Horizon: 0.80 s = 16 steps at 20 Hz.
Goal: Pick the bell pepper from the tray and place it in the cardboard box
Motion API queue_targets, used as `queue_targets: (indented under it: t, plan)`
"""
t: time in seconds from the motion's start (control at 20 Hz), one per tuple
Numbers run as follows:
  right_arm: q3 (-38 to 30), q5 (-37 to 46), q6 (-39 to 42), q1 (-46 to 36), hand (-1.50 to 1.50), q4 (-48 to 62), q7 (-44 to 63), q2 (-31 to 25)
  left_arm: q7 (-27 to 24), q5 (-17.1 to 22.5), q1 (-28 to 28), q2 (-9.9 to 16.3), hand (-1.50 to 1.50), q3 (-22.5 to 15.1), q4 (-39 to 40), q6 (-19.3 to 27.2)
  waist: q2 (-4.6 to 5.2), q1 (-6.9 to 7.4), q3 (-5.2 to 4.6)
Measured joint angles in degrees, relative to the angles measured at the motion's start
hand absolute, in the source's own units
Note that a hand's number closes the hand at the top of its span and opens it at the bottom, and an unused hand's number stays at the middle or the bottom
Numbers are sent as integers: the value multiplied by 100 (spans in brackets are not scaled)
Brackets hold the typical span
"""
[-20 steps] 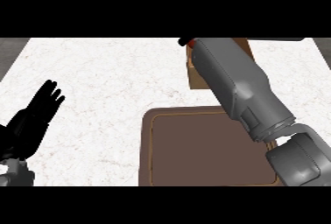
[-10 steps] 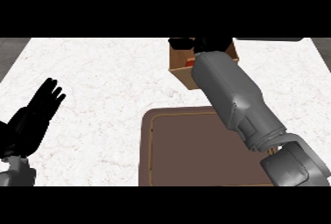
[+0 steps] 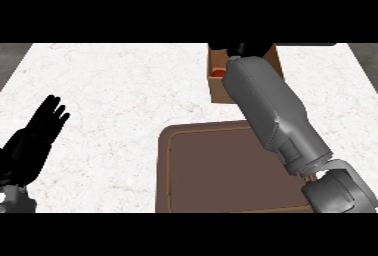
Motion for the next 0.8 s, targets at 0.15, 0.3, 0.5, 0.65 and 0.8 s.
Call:
queue_targets:
  t: [0.15, 0.3, 0.5, 0.65, 0.8]
  plan:
    - [-46, 82, -213, 194, -150, -410, 97, 3, -43, -51, 22, -36, 0, 17, 75, 47, -29, -93, -2]
    - [-81, 104, -351, 596, -150, -980, 151, -31, -19, -32, 126, -46, 0, 54, -18, 60, -64, -171, -1]
    - [19, 161, -378, 1350, -150, -2074, 222, -58, -43, -33, 289, -16, 0, 136, -76, 44, -98, -263, -1]
    - [201, 213, -176, 2036, -150, -3113, 360, -123, -6, -29, 256, -19, 0, 144, -73, 40, -95, -285, -3]
    - [414, 318, 75, 2759, -150, -4238, 533, -209, 40, -64, 291, -46, 0, 130, -150, 79, -92, -286, -3]
